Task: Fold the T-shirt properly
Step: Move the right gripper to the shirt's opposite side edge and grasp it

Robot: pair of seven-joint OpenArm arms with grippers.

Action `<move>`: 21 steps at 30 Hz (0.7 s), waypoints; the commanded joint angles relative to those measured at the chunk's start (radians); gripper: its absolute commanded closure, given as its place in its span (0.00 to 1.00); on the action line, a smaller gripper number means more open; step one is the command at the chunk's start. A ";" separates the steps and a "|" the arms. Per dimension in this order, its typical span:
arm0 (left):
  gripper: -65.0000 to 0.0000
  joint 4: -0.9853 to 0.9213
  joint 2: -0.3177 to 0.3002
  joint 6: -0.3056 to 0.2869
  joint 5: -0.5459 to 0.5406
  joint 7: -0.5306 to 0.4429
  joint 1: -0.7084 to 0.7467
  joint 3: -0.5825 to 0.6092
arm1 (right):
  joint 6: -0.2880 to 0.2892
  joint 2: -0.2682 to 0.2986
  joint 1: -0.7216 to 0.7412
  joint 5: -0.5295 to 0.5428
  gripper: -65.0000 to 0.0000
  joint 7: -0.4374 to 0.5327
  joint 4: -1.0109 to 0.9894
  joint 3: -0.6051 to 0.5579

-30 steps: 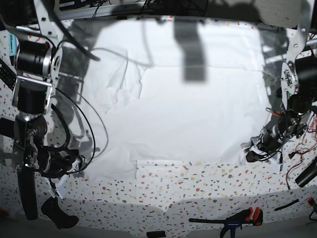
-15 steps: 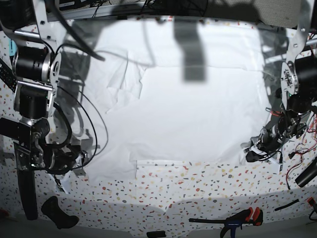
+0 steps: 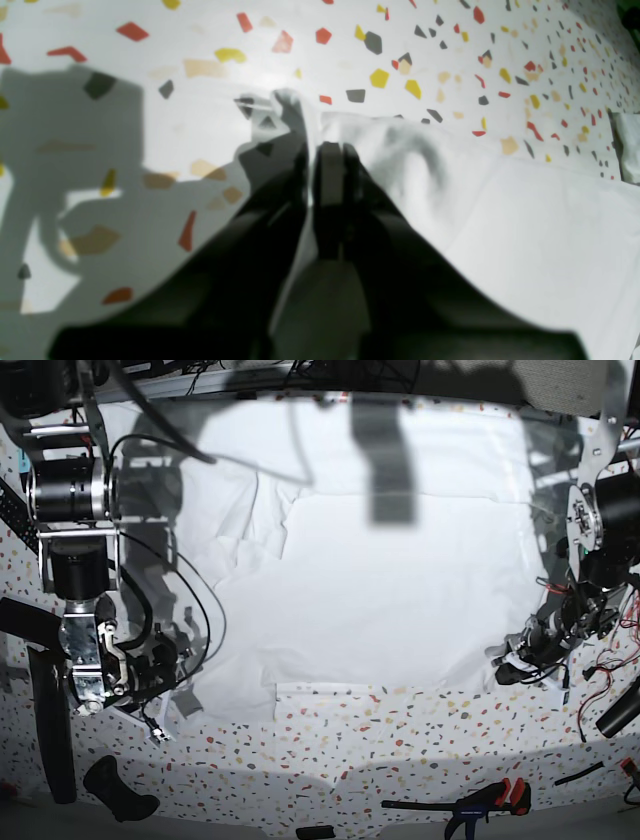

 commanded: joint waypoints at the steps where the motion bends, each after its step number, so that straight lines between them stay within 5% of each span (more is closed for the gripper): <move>1: 1.00 0.014 -0.012 -0.014 -0.011 -0.023 -0.036 0.000 | -0.002 0.014 0.038 0.005 0.51 0.015 0.016 0.003; 15: 1.00 0.014 -0.012 -0.014 -0.011 -0.023 -0.036 0.000 | -0.013 0.013 -0.012 0.001 0.54 0.062 0.015 0.003; 18: 1.00 0.014 -0.011 -0.014 -0.011 -0.023 -0.036 0.000 | -0.050 0.013 -0.012 0.002 0.66 0.056 0.015 0.003; 21: 1.00 0.014 -0.012 -0.014 -0.011 -0.023 -0.036 0.000 | -0.087 0.014 -0.011 0.003 0.98 0.056 0.016 0.003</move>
